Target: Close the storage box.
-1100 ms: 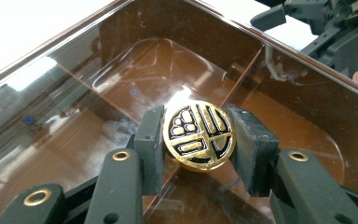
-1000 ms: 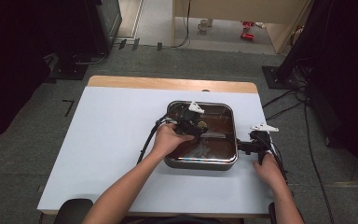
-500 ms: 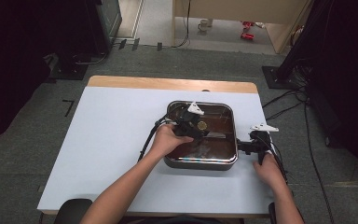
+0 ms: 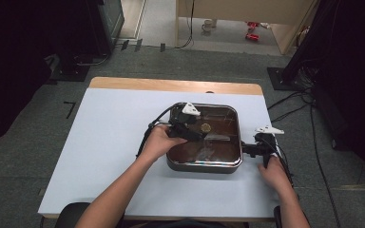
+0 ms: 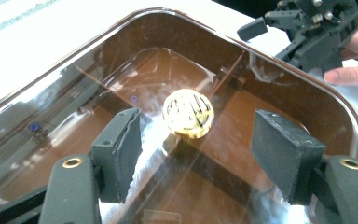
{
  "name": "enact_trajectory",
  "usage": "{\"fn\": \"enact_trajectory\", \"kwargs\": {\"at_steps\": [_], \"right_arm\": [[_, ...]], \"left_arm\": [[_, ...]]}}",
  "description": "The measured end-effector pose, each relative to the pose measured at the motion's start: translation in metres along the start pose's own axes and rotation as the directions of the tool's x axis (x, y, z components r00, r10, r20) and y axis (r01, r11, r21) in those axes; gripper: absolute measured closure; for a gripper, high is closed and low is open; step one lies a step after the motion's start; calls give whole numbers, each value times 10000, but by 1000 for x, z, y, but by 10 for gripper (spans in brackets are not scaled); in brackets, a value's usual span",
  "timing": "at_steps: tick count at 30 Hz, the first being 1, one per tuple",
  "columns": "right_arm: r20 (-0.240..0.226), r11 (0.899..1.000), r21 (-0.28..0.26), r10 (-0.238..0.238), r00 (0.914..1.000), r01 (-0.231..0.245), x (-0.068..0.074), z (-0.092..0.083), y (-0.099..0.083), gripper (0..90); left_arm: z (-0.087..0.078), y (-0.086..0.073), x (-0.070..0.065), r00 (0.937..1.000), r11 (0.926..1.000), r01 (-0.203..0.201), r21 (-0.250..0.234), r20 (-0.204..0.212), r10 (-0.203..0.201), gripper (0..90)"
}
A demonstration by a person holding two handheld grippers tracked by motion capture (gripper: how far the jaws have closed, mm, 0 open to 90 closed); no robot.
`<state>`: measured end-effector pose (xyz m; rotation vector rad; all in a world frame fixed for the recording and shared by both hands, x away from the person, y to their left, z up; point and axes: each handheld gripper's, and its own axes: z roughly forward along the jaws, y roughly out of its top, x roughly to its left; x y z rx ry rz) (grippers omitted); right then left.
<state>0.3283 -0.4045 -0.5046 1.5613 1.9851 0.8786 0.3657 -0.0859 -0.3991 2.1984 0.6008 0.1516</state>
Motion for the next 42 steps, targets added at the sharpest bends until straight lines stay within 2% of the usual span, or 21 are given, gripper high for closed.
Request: {"fn": "enact_trajectory", "kwargs": {"at_steps": [3,7,11,16,19,26,30,35,42], "right_arm": [[-3,10000,8,-4,10000,4,0,0,0,111],[-8,10000,16,3,10000,-3,0,0,0,111],[-11,10000,5,0,10000,0,0,0,0,111],[-16,10000,3,6,10000,-6,0,0,0,111],[-18,10000,5,10,10000,-10,0,0,0,111],[-20,10000,0,7,10000,-7,0,0,0,111],[-31,10000,-9,23,10000,-23,-1,0,0,111],[-31,10000,-7,41,10000,-41,0,0,0,111],[-35,10000,-3,26,10000,-26,-1,0,0,111]], "left_arm": [[-9,-5,1,9999,9999,13,-119,-102,-14,327],[-23,-11,2,9994,9988,329,-353,-35,-331,319],[-33,-18,1,9993,9990,228,-381,-292,-239,314],[-47,-29,0,9976,9986,305,-424,-607,-331,304],[-56,-36,-1,9966,9971,489,-586,-640,-526,305],[-71,-52,-1,9944,9962,594,-634,-841,-647,305],[-78,-63,0,9916,9953,726,-637,-1022,-789,304],[-85,-81,3,9863,9901,1209,-712,-1041,-1279,304],[-90,-106,2,9803,9882,1387,-650,-1324,-1463,292]]}}
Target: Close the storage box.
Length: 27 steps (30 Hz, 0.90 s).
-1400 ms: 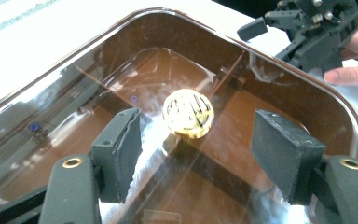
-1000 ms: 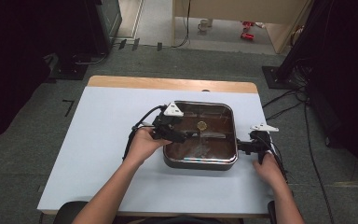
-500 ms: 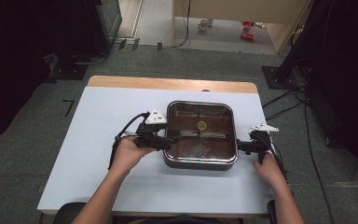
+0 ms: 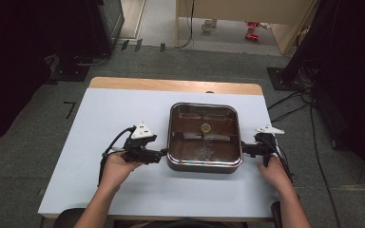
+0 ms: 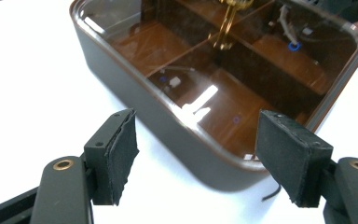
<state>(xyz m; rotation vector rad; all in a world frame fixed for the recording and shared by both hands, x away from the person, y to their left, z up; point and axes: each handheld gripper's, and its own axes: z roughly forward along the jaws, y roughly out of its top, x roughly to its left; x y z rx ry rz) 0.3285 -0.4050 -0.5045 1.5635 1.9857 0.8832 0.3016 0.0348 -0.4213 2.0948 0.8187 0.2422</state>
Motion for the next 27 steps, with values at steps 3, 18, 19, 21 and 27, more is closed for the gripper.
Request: {"fn": "enact_trajectory", "kwargs": {"at_steps": [3,18,19,21,27], "right_arm": [[-2,10000,-3,1,10000,-1,0,0,0,111],[2,10000,9,5,10000,-5,0,0,0,111],[3,10000,10,5,10000,-5,0,0,0,111],[2,10000,5,4,10000,-4,0,0,0,111],[3,10000,6,3,10000,-3,0,0,0,111]], "left_arm": [[-4,-10,2,9999,9999,43,-162,-133,-45,277],[6,-69,28,9932,9987,476,-175,-1057,-492,271],[9,-70,28,9942,9991,417,26,-996,-412,272],[14,-73,28,9956,9989,371,304,-867,-343,272],[22,-77,27,9960,9989,352,316,-838,-325,268]]}}
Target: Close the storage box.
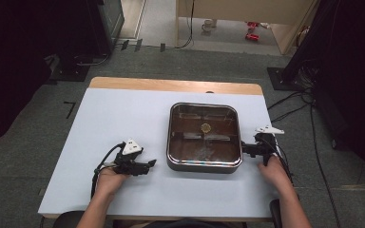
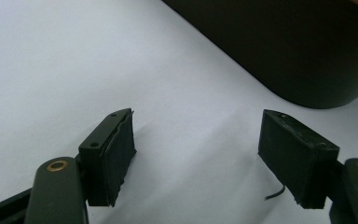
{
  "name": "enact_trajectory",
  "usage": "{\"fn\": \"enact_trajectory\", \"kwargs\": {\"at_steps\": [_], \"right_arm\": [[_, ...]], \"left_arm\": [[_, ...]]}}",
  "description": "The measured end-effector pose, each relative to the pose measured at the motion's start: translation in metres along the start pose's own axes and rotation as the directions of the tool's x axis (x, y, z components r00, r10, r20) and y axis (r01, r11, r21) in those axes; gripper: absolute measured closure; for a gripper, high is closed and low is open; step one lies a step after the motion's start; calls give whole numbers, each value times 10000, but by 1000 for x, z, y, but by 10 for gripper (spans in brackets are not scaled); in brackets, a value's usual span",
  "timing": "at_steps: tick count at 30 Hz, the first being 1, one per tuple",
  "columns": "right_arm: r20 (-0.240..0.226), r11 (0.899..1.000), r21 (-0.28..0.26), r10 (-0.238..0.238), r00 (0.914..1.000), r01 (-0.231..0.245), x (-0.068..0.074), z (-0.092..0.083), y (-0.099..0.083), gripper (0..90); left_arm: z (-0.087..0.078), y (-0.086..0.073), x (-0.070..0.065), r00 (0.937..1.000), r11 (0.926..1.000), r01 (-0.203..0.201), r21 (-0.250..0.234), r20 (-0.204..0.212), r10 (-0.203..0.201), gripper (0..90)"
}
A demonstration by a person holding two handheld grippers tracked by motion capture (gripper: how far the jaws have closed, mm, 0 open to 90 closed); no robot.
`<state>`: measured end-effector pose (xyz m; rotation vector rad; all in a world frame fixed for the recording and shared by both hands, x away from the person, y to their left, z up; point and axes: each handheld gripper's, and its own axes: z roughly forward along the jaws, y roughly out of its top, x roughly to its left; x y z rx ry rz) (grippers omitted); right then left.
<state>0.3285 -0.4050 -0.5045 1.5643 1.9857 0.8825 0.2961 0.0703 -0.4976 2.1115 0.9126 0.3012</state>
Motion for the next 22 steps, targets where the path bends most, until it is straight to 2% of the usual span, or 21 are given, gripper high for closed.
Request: {"fn": "enact_trajectory", "kwargs": {"at_steps": [2,6,7,16,17,18,19,22], "right_arm": [[-1,10000,-1,3,10000,-3,0,0,0,111],[0,10000,-1,1,10000,-1,0,0,0,111],[2,10000,0,1,10000,-1,0,0,0,111],[2,10000,0,-2,10000,2,0,0,0,111],[4,10000,-1,-2,10000,2,0,0,0,111],[3,10000,-1,-5,10000,5,0,0,0,111],[4,10000,-1,-3,10000,3,0,0,0,111],[-1,10000,2,5,10000,-5,0,0,0,111]], "left_arm": [[0,0,-2,9999,10000,-93,27,-85,94,267],[3,0,-10,9956,9968,-747,268,-545,761,242],[3,0,-10,9952,9967,-766,271,-583,780,240],[4,0,-10,9957,9974,-666,281,-622,683,230],[4,0,-10,9950,9980,-543,325,-820,568,211],[5,1,-8,9949,9987,-299,412,-950,337,154],[5,1,-7,9958,9990,-219,390,-882,252,122],[5,1,-8,9943,9987,-313,406,-1004,353,126]]}}
